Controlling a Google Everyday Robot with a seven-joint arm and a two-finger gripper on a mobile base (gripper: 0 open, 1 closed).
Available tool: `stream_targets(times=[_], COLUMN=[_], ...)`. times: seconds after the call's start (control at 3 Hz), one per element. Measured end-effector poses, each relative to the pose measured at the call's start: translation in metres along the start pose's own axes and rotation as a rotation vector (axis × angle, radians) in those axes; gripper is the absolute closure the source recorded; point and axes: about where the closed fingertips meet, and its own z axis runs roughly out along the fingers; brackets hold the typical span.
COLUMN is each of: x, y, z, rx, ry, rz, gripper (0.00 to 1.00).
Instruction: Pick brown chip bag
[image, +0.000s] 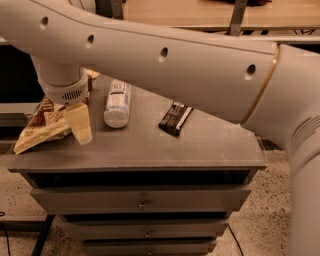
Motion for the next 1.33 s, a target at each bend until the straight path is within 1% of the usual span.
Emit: stream_targets(times=[0.33,0.67,1.0,1.33], x=[-0.006,-0.013,-0.015,-0.015], y=[-0.008,-0.017,-0.023,-0.024], z=[0.032,0.050,0.065,0.061], rx=[0.003,0.017,0.019,0.019], ry=[-0.046,-0.076,-0.091,-0.091], rz=[-0.009,-0.022,-0.009,-0.009], gripper=[0.00,0.17,0.41,0.64])
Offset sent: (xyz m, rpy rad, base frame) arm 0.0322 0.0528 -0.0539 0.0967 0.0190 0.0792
